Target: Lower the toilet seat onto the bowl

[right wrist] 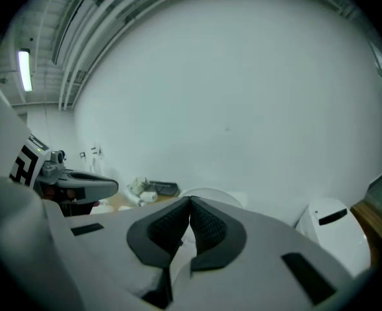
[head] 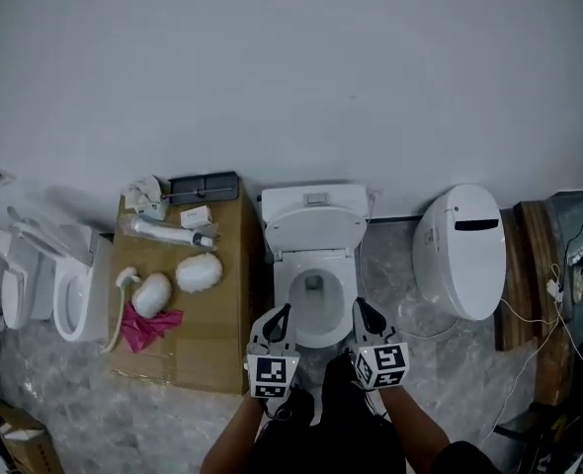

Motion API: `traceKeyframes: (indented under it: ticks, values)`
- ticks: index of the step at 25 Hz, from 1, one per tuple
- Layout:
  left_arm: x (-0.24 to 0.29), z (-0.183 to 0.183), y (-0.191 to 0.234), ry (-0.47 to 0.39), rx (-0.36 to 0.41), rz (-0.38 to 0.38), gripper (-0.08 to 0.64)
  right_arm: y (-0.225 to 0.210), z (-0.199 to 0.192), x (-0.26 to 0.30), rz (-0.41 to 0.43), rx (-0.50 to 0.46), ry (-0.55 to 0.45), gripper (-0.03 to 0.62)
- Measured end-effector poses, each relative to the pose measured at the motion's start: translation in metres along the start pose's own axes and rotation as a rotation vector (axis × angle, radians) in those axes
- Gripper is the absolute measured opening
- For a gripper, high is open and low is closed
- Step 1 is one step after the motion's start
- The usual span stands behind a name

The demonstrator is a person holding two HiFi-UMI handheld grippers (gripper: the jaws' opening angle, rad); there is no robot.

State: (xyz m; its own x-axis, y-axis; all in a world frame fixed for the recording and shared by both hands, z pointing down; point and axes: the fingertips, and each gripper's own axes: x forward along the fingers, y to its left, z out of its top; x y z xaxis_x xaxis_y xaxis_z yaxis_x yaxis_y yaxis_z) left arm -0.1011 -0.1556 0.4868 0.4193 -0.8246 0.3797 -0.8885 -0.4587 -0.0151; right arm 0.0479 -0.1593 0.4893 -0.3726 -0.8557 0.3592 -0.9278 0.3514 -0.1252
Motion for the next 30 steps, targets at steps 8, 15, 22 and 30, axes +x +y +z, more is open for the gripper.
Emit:
traceKeyframes:
  ticks: [8, 15, 22, 30]
  values:
    - [-0.089, 0.100, 0.001, -0.209, -0.038, 0.118, 0.009, 0.042, 0.097, -0.070, 0.051, -0.018, -0.175, 0.026]
    - [-0.114, 0.094, -0.009, -0.176, -0.065, 0.106, 0.009, 0.050, 0.092, -0.094, 0.040, -0.019, -0.188, 0.026]
    - [-0.118, 0.100, -0.014, -0.194, -0.038, 0.105, 0.009, 0.052, 0.089, -0.095, 0.047, -0.036, -0.177, 0.026]
    - [-0.123, 0.100, -0.014, -0.189, -0.033, 0.106, 0.009, 0.053, 0.093, -0.097, 0.041, -0.038, -0.189, 0.026]
